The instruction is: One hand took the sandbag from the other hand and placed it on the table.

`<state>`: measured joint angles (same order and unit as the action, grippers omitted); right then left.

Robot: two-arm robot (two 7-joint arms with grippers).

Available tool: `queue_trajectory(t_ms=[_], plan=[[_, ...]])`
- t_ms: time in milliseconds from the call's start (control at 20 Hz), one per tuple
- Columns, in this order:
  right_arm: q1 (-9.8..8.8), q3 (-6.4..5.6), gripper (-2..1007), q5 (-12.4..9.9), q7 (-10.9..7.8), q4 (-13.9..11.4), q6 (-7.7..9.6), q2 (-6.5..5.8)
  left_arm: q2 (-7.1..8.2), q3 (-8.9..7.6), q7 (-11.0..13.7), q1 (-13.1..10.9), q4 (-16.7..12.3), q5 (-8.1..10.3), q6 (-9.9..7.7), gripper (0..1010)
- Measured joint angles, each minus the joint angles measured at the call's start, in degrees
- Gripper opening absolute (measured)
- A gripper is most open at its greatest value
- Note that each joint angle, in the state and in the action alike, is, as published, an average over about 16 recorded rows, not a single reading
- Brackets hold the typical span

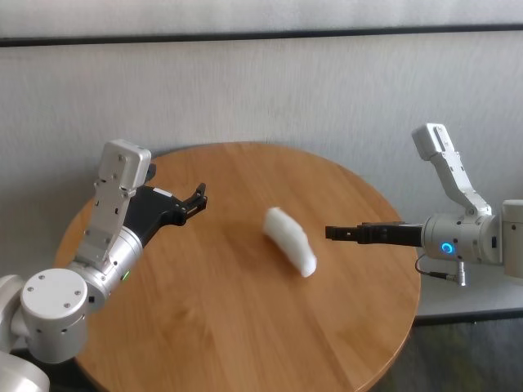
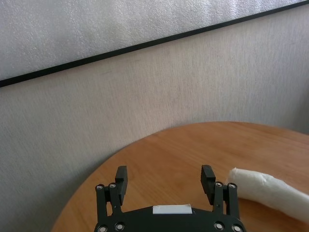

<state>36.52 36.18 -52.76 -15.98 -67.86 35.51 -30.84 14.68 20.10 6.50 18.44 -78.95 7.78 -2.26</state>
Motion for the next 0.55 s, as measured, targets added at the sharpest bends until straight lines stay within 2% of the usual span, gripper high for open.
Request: queue_trajectory(t_ms=[550], plan=[[-0.03, -0.03, 1001, 0.0, 0.00, 0.0, -0.04, -0.03, 0.01, 0.00, 0.0, 0.0, 0.0, 0.00, 0.01, 1000]])
